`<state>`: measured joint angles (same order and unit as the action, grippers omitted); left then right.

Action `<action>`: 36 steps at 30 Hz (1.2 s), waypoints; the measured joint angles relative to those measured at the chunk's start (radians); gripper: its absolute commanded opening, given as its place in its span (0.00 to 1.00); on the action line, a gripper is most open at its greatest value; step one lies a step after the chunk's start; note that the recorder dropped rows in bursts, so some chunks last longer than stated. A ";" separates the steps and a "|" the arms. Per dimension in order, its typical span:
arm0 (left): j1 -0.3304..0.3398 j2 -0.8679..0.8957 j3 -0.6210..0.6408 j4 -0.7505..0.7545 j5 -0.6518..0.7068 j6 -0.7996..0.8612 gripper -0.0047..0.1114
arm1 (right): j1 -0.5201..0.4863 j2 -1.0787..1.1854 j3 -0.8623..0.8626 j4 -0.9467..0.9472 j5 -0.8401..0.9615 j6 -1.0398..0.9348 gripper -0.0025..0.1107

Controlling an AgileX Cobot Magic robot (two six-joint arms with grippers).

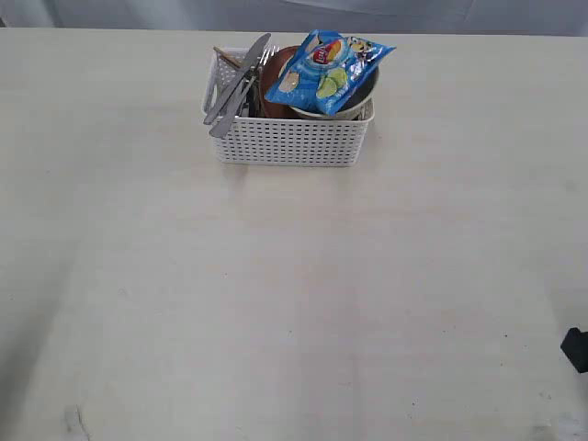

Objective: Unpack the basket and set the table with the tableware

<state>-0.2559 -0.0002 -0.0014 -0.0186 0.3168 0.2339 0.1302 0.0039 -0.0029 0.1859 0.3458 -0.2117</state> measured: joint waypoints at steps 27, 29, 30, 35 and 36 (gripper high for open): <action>0.000 0.927 -1.028 -0.186 0.290 -0.162 0.47 | 0.000 0.000 0.000 0.000 0.000 0.000 0.02; 0.000 1.121 -1.132 -0.353 0.458 -0.006 0.47 | 0.000 0.000 0.000 0.000 0.000 0.000 0.02; 0.000 1.219 -1.159 -0.424 0.497 0.063 0.47 | 0.000 0.000 0.000 0.000 0.000 0.000 0.02; -0.002 1.509 -1.220 -0.696 0.506 0.366 0.47 | 0.000 0.000 0.000 0.000 0.000 0.000 0.02; -0.004 1.551 -1.224 -0.734 0.476 0.423 0.47 | 0.000 0.000 0.000 0.000 0.000 0.000 0.02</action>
<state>-0.2603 1.5511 -1.2258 -0.7526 0.7925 0.6569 0.1302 0.0039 -0.0029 0.1859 0.3458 -0.2117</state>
